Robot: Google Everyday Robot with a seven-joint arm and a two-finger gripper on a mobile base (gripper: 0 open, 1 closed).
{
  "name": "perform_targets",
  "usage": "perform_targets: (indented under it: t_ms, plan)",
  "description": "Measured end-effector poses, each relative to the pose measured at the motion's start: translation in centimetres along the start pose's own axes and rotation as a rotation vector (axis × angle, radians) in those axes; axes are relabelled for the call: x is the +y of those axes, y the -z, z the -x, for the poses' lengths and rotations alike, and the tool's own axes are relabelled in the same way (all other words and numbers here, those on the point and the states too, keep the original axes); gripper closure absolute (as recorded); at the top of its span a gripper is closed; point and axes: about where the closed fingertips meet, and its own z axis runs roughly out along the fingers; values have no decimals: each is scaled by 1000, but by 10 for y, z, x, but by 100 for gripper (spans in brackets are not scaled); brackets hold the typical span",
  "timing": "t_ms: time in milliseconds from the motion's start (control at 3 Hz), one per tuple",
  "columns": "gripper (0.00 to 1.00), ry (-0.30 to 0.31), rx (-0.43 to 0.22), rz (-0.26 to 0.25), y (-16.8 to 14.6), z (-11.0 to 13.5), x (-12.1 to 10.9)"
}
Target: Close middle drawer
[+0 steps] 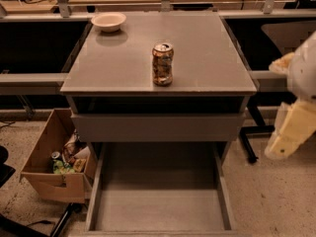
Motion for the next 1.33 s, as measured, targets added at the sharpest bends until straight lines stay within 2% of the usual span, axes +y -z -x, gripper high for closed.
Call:
perform_targets:
  t_ms: [333,667,1000,1333]
  plan:
    - [0,-61,-5,-41,-34,-13,33]
    - [0,-57,42,-86,-85,-14,63]
    - [0,-41,97,-91,-168,-18,87]
    - [0,-35,131,-26,-256,-36,132]
